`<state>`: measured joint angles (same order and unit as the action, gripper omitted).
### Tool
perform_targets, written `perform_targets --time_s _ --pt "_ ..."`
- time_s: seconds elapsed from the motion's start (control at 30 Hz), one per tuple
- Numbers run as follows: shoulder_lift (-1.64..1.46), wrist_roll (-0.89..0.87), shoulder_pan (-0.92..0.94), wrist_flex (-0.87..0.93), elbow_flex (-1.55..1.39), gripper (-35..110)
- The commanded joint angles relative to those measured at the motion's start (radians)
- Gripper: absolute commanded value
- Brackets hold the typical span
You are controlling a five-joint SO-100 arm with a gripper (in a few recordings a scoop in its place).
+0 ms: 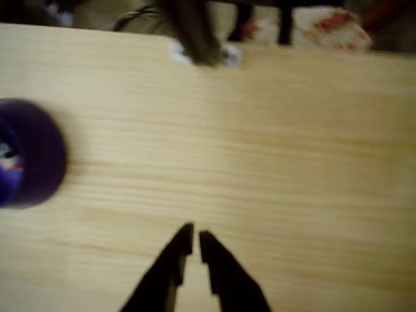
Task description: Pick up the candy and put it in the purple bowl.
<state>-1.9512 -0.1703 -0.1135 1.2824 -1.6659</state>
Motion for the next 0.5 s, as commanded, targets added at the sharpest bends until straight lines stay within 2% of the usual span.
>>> perform_targets --time_s 0.0,0.3,0.47 --pt "-0.242 0.006 0.078 -0.044 -0.169 -1" --pt "-0.592 0.064 0.298 -0.086 -0.606 -1" --pt "-0.779 0.103 0.414 -0.066 -0.730 -1"
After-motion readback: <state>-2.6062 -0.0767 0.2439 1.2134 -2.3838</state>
